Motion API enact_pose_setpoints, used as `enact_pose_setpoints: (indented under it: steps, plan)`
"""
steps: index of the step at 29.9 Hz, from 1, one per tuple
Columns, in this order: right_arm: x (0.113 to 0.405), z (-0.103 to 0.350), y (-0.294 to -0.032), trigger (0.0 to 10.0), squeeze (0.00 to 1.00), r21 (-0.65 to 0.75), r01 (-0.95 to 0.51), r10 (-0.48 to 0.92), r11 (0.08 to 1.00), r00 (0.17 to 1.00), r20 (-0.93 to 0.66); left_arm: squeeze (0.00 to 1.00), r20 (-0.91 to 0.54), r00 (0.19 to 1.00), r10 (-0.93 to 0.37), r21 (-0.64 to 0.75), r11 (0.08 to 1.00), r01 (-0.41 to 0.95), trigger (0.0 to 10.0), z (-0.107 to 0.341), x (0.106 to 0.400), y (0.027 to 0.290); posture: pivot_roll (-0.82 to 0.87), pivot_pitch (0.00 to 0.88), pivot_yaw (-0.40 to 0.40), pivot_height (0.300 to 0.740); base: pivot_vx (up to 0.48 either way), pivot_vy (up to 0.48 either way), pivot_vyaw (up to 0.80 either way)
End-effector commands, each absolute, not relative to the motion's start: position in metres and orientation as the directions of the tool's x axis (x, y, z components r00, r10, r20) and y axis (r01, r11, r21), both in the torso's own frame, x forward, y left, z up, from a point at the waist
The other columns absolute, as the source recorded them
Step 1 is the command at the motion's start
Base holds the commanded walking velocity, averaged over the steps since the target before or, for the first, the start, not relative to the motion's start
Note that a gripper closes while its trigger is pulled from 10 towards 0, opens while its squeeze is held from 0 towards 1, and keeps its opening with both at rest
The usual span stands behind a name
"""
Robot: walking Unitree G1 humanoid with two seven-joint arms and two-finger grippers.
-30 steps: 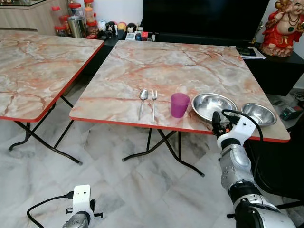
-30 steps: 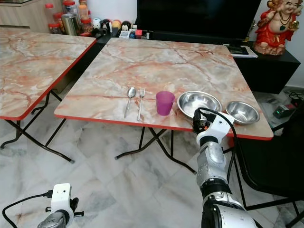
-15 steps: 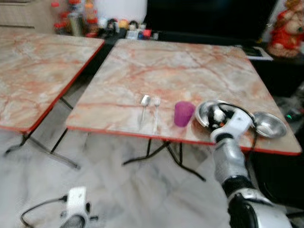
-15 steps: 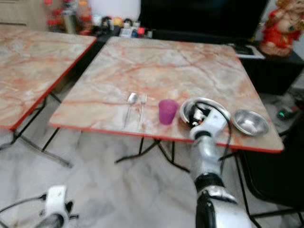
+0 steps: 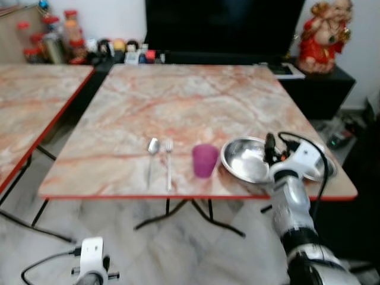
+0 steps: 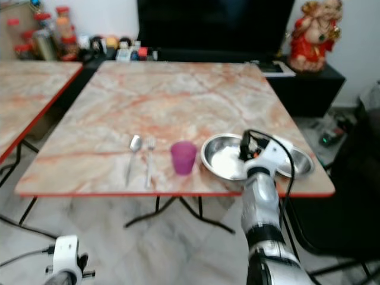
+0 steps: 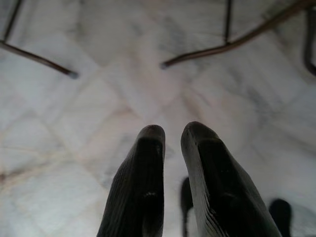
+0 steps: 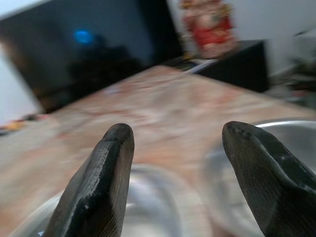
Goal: Setting the table
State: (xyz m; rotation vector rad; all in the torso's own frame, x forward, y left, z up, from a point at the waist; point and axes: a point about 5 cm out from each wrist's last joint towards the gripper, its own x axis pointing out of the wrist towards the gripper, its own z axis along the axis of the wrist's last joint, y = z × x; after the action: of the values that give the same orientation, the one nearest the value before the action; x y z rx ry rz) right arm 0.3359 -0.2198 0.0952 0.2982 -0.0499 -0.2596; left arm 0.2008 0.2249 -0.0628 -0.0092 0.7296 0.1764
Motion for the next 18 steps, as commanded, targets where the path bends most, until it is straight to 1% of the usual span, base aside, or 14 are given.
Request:
enact_pose_setpoints:
  steps: [1,5,7,9,12,13,15,17,18]
  plan:
    - [0.342,0.114,-0.214,10.0,0.00,0.295,0.218,-0.249,0.930,0.966,0.070,0.00,-0.665,0.728,0.164,0.060,0.984,-0.167,10.0,-0.063,0.199,0.230,0.01,0.000,-0.037,0.740,0.000,0.000,0.00]
    - [0.339,0.128,-0.218,10.0,0.00,0.291,0.249,-0.278,0.924,0.959,0.062,0.00,-0.666,0.726,0.169,0.065,0.983,-0.170,10.0,-0.063,0.197,0.233,0.00,0.000,-0.030,0.740,0.000,0.000,0.00]
    - [0.338,0.139,-0.215,10.0,0.00,0.308,0.225,-0.254,0.924,0.966,0.056,0.00,-0.670,0.723,0.169,0.067,0.984,-0.168,10.0,-0.064,0.195,0.233,0.00,0.000,-0.028,0.740,0.000,0.000,0.00]
    - [0.337,0.142,-0.214,10.0,0.00,0.293,0.239,-0.259,0.926,0.965,0.031,0.00,-0.671,0.722,0.169,0.068,0.984,-0.167,10.0,-0.064,0.194,0.234,-0.01,0.000,-0.026,0.740,0.000,0.000,0.00]
    - [0.332,0.150,-0.212,10.0,0.00,0.313,0.300,-0.297,0.901,0.953,-0.057,0.00,-0.674,0.720,0.168,0.067,0.984,-0.167,10.0,-0.065,0.193,0.234,-0.01,0.000,-0.021,0.740,0.000,0.000,0.00]
    - [0.330,0.152,-0.211,10.0,0.00,0.319,0.334,-0.313,0.887,0.942,-0.118,0.00,-0.675,0.719,0.165,0.067,0.984,-0.163,10.0,-0.065,0.192,0.234,-0.01,0.000,-0.019,0.740,0.000,0.000,0.00]
    - [0.327,0.152,-0.209,10.0,0.00,0.343,0.369,-0.326,0.864,0.928,-0.179,0.00,-0.676,0.719,0.160,0.065,0.985,-0.158,10.0,-0.065,0.192,0.234,-0.01,0.000,-0.019,0.740,0.000,0.000,0.00]
    - [0.322,0.151,-0.206,10.0,0.00,0.315,0.394,-0.320,0.863,0.910,-0.264,0.00,-0.679,0.718,0.149,0.064,0.987,-0.145,10.0,-0.065,0.192,0.234,-0.01,0.000,-0.018,0.740,0.000,0.000,0.00]
    - [0.321,0.151,-0.205,10.0,0.00,0.306,0.398,-0.316,0.865,0.906,-0.282,0.00,-0.680,0.718,0.147,0.063,0.988,-0.142,10.0,-0.065,0.192,0.234,-0.01,0.000,-0.018,0.740,0.000,0.000,0.00]
